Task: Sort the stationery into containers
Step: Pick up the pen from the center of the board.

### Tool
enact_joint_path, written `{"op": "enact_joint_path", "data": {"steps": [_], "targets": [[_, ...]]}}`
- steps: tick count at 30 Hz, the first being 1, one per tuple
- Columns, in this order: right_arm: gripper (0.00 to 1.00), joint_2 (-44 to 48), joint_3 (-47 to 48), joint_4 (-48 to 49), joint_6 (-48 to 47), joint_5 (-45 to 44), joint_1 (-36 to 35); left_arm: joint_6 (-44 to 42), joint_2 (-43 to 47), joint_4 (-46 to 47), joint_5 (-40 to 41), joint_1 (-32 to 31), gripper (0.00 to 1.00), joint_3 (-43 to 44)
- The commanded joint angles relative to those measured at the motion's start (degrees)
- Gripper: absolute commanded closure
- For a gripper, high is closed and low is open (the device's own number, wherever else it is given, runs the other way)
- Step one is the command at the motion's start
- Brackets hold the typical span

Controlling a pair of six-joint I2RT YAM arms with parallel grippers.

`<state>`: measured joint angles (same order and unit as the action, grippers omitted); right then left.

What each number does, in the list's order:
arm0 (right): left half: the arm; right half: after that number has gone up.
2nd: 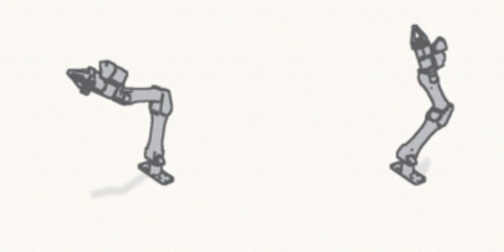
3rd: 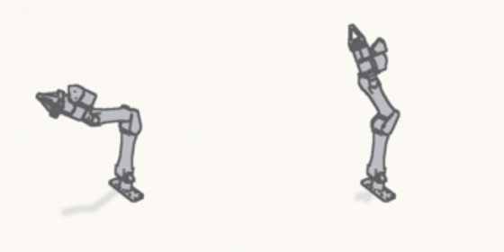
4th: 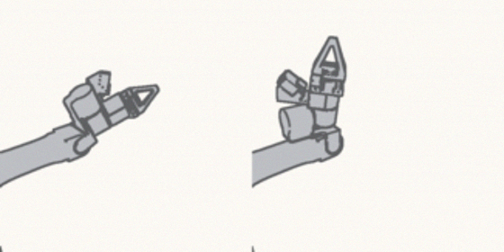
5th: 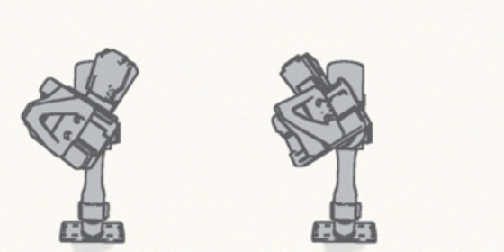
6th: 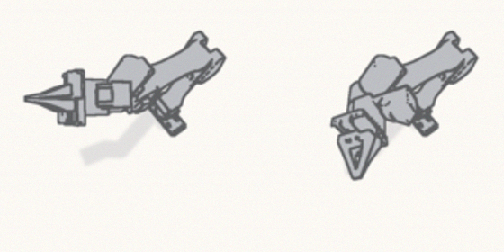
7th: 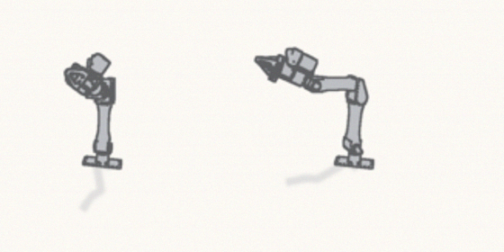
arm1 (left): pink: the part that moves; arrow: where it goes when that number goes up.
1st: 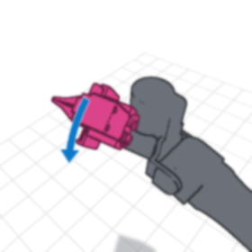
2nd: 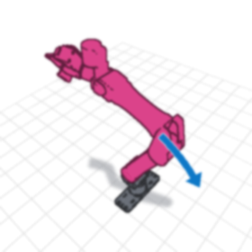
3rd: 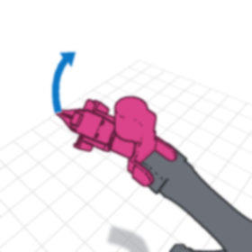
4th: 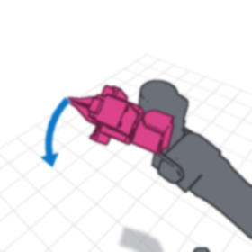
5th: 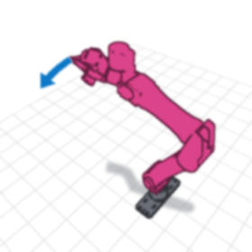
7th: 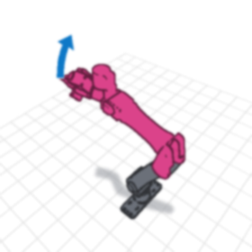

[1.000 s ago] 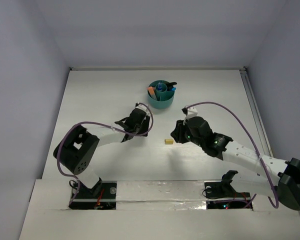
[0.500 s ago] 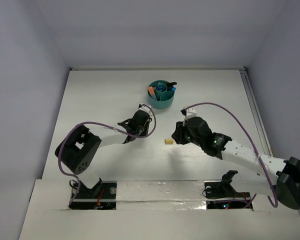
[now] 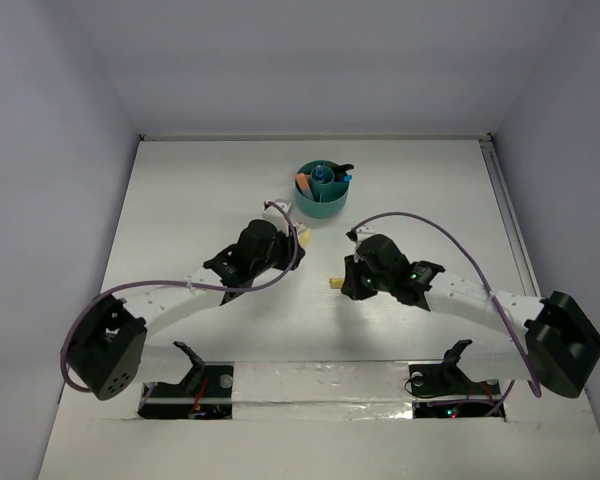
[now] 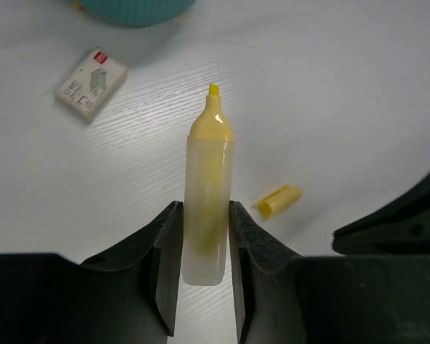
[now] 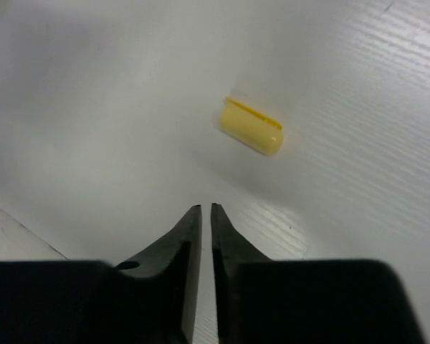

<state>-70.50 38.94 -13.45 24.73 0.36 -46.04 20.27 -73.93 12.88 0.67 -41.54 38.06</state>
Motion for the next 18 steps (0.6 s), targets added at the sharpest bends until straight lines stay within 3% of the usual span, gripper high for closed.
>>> {"op": "enact_joint_path", "data": {"steps": [1,4,18], "targets": [[0.88,-3.1,0.6,1.4,1.2,2.7,0.3,2.7,2.8,7.4,-6.0,-0.2,1.00,-3.0],[0.99,-4.7,0.2,2.6,2.2,0.8,0.3,3.7,5.2,10.8,-7.7,-0.2,1.00,-5.4],[1.00,-16.9,1.9,8.4,6.3,-7.2,1.4,3.5,6.4,21.7,-10.8,-0.2,1.00,-13.2]]}}
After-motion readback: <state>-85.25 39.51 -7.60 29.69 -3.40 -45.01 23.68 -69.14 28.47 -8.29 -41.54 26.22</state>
